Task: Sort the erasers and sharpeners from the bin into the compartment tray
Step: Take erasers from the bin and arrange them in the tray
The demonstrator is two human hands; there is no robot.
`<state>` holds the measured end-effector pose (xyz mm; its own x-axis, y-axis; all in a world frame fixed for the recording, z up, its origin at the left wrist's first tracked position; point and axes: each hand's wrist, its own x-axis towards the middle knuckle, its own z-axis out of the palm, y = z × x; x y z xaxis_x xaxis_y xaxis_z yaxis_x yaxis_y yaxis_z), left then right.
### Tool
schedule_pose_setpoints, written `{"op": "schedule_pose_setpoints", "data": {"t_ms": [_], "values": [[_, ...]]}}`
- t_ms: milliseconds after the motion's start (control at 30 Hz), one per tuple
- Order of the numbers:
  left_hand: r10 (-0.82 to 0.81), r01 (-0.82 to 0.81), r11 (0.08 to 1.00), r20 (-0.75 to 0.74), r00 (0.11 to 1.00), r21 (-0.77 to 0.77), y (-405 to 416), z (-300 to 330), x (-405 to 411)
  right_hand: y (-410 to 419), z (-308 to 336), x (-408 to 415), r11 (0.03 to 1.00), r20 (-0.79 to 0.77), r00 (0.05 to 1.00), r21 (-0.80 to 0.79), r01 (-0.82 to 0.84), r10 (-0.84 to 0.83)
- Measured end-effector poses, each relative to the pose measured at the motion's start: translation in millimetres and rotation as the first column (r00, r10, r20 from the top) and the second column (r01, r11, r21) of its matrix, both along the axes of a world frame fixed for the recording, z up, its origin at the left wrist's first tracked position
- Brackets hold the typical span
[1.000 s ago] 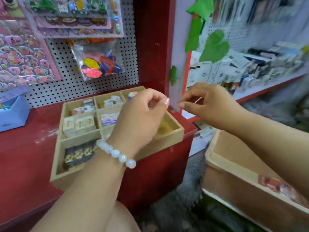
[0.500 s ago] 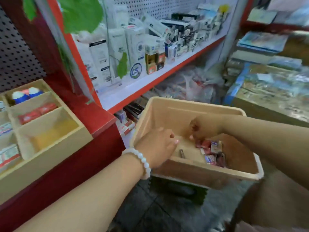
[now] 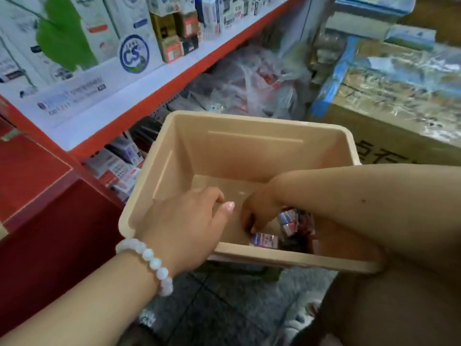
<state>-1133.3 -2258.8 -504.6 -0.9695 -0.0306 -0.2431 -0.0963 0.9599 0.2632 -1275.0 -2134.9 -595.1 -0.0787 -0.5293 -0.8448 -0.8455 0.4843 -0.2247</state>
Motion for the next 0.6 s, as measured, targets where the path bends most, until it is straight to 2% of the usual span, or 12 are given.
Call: {"op": "schedule_pose_setpoints", "data": {"t_ms": [200,300,467,600], "values": [[-0.016,0.017,1.0,0.022,1.0,-0.024,1.1,-1.7,-1.1,3.3,-23.3,-4.0,0.966,0.07,0.964,0.07,0.251,-0.255],[-0.019,0.02,0.999,0.021,1.0,-0.038,0.7,-2.0,-0.8,5.2,-30.1,-3.7,0.959,0.031,0.959,0.011,0.283,-0.283],[-0.013,0.014,1.0,0.018,1.0,-0.026,0.1,-3.6,-1.5,5.4,-39.4,4.5,0.985,-0.038,0.985,-0.027,0.168,-0.168],[-0.01,0.01,1.0,0.015,1.0,-0.026,0.5,-4.0,-0.8,0.0,-47.0,13.1,0.998,-0.069,0.997,0.049,0.05,-0.047]]}}
